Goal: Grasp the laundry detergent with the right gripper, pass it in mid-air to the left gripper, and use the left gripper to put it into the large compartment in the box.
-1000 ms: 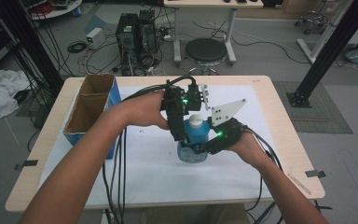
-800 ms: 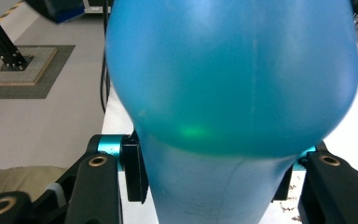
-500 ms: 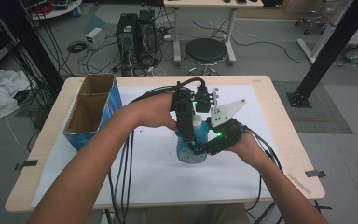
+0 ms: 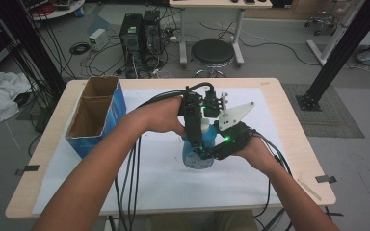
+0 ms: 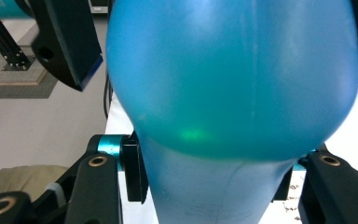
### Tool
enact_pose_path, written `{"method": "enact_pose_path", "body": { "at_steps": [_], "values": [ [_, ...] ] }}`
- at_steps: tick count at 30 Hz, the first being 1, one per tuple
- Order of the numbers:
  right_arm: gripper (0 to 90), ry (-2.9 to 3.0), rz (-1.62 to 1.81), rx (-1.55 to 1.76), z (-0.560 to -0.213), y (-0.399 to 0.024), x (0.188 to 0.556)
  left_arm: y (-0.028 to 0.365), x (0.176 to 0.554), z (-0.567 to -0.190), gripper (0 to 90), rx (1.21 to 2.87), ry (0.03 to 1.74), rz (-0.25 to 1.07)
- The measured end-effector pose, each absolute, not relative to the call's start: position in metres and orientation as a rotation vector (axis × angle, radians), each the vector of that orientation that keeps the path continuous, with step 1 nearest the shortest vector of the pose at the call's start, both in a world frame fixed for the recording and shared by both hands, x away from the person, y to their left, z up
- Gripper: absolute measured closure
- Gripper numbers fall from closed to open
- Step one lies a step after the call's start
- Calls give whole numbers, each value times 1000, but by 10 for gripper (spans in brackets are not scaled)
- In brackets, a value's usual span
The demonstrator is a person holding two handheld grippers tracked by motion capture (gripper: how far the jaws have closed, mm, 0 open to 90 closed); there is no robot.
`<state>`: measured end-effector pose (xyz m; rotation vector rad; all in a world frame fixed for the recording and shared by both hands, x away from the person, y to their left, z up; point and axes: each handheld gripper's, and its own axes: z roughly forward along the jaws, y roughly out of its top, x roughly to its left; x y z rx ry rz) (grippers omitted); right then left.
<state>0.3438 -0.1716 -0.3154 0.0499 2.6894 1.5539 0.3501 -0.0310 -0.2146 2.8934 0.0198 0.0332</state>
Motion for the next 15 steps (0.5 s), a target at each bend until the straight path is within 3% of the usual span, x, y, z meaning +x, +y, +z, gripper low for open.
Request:
{"method": "enact_pose_path", "body": {
  "at_steps": [15],
  "values": [
    [448,2685,1562,50,-316,-172,345,-32,352,-217,157,2902,-6,27]
  ]
}}
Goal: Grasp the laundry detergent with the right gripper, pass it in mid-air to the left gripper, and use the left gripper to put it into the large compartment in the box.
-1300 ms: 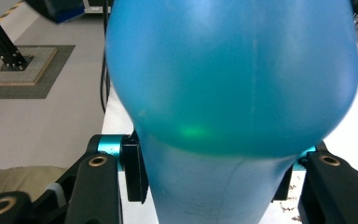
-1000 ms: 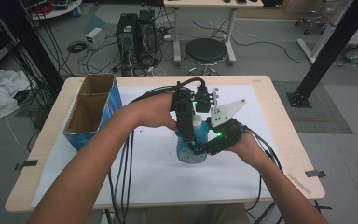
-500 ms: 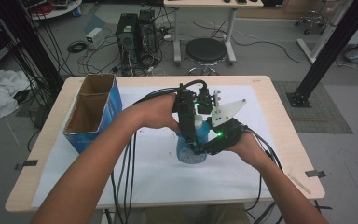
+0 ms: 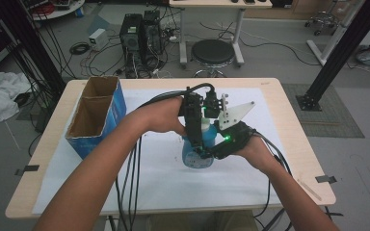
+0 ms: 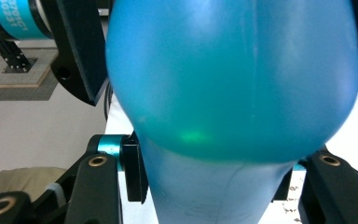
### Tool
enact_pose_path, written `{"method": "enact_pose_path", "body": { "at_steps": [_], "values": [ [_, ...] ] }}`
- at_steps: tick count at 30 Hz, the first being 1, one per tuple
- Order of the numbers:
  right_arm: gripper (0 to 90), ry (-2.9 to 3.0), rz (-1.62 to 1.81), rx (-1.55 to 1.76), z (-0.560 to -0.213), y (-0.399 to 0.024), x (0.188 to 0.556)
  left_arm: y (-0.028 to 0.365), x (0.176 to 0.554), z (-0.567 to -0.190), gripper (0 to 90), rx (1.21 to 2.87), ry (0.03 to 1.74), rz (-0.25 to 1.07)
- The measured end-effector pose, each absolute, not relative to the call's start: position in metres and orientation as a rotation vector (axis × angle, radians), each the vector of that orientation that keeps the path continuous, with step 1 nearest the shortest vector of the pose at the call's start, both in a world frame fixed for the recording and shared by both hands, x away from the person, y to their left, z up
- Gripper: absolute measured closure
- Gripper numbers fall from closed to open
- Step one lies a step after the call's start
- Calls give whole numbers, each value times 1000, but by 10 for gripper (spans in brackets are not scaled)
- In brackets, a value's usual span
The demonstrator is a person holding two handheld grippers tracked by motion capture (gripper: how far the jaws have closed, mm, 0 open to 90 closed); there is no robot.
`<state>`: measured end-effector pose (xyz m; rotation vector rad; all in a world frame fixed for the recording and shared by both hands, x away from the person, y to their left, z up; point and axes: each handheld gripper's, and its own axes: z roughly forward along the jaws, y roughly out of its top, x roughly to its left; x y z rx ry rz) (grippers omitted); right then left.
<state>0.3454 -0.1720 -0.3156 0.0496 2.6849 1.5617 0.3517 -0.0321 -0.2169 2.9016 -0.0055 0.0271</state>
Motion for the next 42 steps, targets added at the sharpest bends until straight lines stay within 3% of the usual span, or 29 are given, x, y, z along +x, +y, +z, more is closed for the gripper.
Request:
{"method": "enact_pose_path", "body": {
  "at_steps": [13,36,42],
  "values": [
    [449,2685,1564,55,-316,-171,346,-34,353,-219,194,2904,-20,29],
    [449,2699,1573,54,-318,-170,346,-35,350,-219,375,2898,-69,19],
    [449,2701,1585,62,-318,-170,345,-35,350,-219,377,2897,-72,22]
  ]
}}
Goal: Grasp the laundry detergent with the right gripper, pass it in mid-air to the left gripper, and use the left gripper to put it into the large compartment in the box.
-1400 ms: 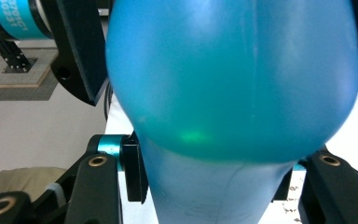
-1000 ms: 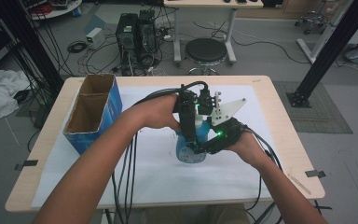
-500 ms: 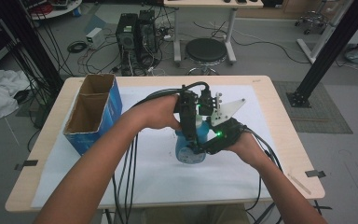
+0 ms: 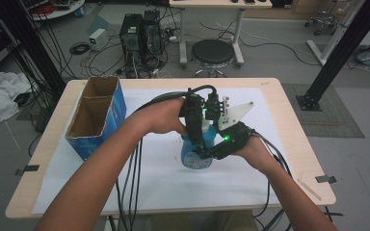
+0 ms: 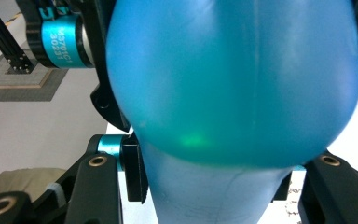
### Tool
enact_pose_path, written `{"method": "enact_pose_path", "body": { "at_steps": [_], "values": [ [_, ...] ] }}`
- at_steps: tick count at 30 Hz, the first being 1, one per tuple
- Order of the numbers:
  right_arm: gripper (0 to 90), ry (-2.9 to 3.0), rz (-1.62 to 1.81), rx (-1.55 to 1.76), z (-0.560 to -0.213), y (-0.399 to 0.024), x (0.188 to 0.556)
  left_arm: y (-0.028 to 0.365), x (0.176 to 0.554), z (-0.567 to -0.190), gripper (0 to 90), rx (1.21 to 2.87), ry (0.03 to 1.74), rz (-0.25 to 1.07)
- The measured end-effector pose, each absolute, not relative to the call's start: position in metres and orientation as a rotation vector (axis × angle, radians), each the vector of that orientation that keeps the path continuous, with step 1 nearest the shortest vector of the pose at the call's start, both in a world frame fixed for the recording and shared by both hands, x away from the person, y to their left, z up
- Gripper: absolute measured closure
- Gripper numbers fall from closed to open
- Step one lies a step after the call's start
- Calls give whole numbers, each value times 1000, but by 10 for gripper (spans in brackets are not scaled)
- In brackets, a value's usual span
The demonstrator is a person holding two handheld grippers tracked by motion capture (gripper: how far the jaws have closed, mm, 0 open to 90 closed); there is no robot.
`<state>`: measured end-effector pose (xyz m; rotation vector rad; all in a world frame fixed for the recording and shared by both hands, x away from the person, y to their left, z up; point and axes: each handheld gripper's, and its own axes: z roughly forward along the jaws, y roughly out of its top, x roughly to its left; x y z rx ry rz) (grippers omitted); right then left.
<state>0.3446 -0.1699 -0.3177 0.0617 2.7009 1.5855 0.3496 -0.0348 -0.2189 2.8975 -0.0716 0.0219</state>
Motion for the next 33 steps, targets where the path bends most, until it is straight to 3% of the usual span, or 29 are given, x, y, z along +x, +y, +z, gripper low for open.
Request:
{"method": "enact_pose_path", "body": {
  "at_steps": [13,18,21,23,33],
  "values": [
    [441,2692,1600,25,-316,-172,343,-33,347,-214,382,2887,-81,16],
    [228,2701,1564,41,-313,-175,344,-30,346,-212,382,2887,-68,14],
    [217,2719,1543,31,-314,-181,345,-26,347,-208,381,2873,-53,19],
    [113,2724,1533,50,-314,-186,345,-23,348,-205,381,2875,-36,20],
    [114,2697,1543,175,-310,-220,348,-2,357,-196,381,2862,65,65]
  ]
}}
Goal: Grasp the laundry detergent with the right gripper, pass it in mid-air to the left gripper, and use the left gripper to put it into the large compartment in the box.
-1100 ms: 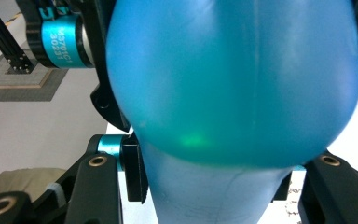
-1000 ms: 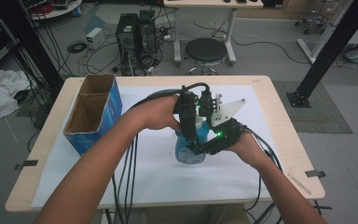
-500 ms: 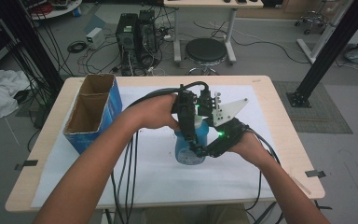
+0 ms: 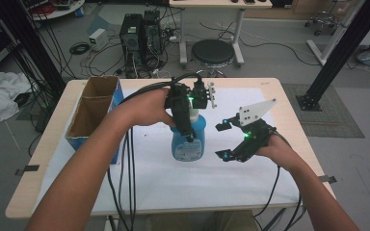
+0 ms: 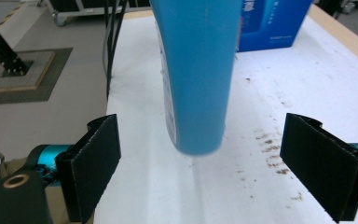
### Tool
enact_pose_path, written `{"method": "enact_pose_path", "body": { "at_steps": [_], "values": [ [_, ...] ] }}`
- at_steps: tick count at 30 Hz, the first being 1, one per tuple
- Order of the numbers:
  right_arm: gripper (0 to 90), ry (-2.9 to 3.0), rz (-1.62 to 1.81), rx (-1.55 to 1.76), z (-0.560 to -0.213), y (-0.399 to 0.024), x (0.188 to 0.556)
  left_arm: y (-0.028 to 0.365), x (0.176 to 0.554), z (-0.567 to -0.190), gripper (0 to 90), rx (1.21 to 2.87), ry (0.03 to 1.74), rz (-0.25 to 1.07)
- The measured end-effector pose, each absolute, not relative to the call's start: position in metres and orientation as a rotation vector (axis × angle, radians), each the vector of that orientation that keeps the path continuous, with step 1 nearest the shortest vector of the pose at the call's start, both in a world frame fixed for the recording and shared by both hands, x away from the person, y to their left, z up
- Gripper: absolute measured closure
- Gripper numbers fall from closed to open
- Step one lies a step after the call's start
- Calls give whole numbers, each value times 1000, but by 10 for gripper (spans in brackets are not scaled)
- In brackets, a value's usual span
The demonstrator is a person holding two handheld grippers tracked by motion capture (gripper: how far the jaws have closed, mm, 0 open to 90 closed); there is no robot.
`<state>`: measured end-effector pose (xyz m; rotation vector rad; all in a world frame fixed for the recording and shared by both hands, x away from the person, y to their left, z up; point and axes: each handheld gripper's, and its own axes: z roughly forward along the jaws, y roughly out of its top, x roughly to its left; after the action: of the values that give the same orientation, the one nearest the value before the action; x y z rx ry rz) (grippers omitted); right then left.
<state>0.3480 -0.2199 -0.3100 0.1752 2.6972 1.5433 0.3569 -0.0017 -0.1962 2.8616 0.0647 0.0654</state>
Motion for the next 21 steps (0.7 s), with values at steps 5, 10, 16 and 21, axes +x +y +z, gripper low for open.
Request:
{"method": "enact_pose_path", "body": {
  "at_steps": [5,10,16,21],
  "values": [
    [114,2709,1490,200,-309,-229,351,7,361,-195,381,2864,116,88],
    [113,2754,1389,210,-310,-236,353,13,364,-191,381,2875,208,119],
    [6,2773,1205,305,-310,-243,355,21,368,-184,381,2865,347,151],
    [7,2792,1162,336,-304,-258,357,32,372,-173,381,2838,470,177]
  ]
}}
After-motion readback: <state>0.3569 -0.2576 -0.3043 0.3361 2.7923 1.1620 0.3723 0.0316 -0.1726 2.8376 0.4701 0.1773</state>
